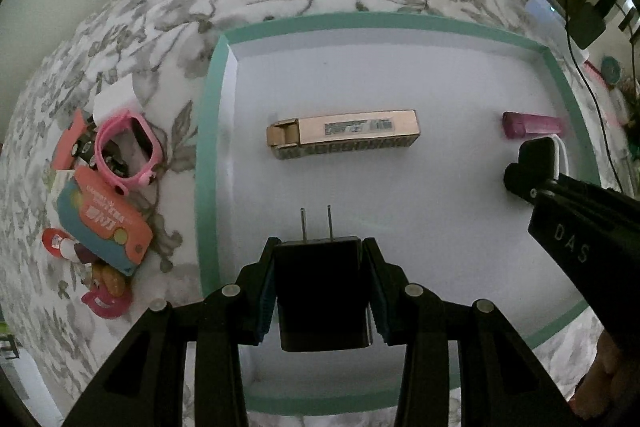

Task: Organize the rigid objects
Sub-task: 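Carry the plug and watch band into the tray and open both grippers, then move both grippers back over the pile of items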

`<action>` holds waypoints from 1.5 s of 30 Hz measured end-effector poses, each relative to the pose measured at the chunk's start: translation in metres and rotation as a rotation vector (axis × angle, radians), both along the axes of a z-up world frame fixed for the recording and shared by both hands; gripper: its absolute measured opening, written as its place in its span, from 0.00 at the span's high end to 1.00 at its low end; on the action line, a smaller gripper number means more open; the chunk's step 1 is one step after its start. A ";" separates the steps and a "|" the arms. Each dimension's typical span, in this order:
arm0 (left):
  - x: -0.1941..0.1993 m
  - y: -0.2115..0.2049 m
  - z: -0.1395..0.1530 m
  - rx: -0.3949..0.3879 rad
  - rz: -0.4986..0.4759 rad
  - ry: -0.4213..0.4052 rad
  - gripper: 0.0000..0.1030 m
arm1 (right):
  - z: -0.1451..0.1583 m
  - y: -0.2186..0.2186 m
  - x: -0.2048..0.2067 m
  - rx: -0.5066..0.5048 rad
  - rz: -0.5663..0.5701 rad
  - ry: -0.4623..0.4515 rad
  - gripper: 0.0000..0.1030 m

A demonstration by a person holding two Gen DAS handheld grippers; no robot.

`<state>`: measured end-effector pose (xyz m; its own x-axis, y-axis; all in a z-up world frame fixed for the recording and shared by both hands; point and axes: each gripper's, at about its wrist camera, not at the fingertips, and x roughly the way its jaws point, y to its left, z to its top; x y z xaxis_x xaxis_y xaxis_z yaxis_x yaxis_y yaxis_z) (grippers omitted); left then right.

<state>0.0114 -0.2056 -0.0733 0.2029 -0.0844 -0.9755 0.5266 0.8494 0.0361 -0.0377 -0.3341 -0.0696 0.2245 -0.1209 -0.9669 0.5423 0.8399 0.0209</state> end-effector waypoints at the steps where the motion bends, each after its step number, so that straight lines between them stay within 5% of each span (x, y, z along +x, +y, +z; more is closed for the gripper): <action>1: -0.001 0.000 0.000 0.001 -0.002 -0.002 0.59 | 0.000 0.000 0.000 -0.001 0.001 0.000 0.80; 17: 0.002 -0.004 0.015 -0.023 -0.017 -0.003 0.59 | 0.000 0.003 0.010 -0.015 0.006 0.023 0.77; 23: 0.005 0.003 0.038 -0.059 0.000 -0.040 0.51 | 0.024 0.007 0.012 -0.046 0.017 -0.015 0.58; 35: 0.025 0.044 0.079 -0.146 0.133 -0.124 0.49 | 0.073 0.010 0.006 -0.122 0.014 -0.124 0.55; 37: 0.030 0.053 0.082 -0.152 0.166 -0.134 0.34 | 0.078 0.013 0.006 -0.135 0.017 -0.139 0.49; 38: 0.032 0.058 0.083 -0.154 0.183 -0.138 0.19 | 0.079 0.014 0.006 -0.139 0.021 -0.144 0.44; 45: 0.045 0.094 0.090 -0.185 0.304 -0.175 0.11 | 0.071 0.026 0.012 -0.139 0.060 -0.135 0.22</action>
<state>0.0568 -0.1118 0.0169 0.4075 -0.1659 -0.8980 0.2494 0.9662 -0.0653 -0.0260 -0.3081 0.0016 0.3622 -0.2335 -0.9024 0.4916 0.8704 -0.0279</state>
